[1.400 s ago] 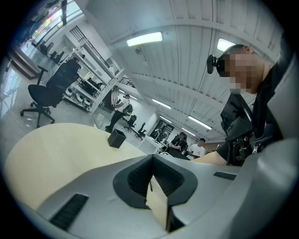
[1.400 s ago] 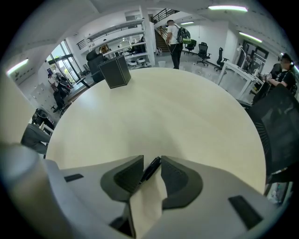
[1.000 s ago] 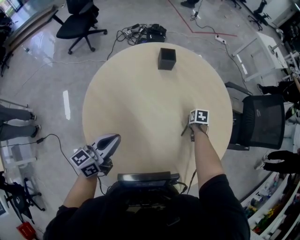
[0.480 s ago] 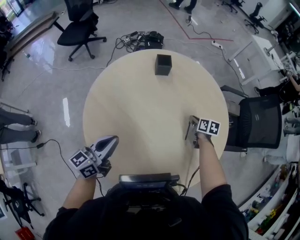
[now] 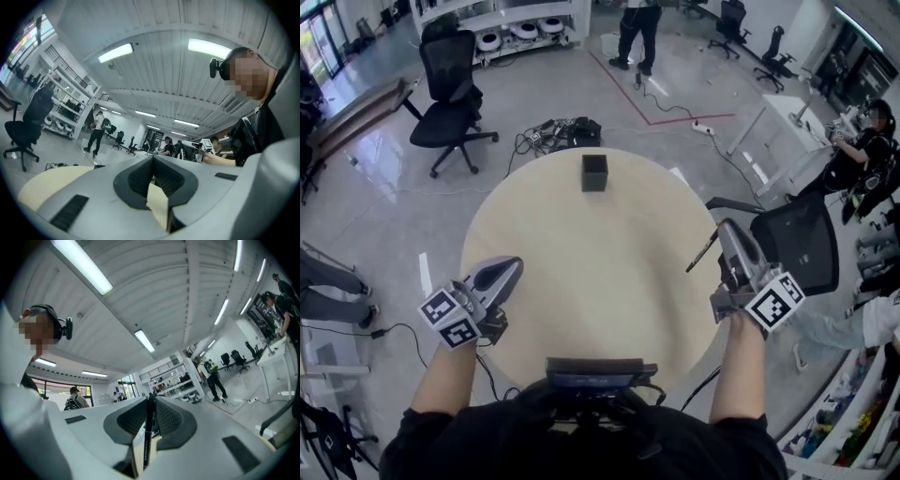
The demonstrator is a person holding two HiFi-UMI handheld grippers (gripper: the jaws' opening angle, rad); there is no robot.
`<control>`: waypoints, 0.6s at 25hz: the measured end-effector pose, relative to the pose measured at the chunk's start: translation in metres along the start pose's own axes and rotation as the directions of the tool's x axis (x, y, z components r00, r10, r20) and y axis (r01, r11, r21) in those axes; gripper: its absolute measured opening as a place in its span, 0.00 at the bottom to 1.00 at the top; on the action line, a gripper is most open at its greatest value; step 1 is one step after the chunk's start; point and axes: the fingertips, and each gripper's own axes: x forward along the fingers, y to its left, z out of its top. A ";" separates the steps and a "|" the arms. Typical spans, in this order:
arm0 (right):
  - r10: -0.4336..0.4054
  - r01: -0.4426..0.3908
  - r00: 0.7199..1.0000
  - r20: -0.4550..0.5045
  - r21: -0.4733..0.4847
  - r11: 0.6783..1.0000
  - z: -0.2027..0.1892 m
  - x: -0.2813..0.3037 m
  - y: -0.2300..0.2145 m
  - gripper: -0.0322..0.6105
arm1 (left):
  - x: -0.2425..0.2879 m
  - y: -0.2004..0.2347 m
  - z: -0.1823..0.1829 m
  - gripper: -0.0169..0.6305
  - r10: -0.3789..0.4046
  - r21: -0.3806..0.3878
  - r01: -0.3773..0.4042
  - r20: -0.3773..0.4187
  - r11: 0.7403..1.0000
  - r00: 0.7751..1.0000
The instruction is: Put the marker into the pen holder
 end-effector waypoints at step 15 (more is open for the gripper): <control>0.043 -0.007 0.980 0.192 -0.184 0.983 0.117 -0.058 0.041 0.14 | 0.003 -0.022 0.070 0.02 -0.025 0.120 0.018 0.064 0.993 0.998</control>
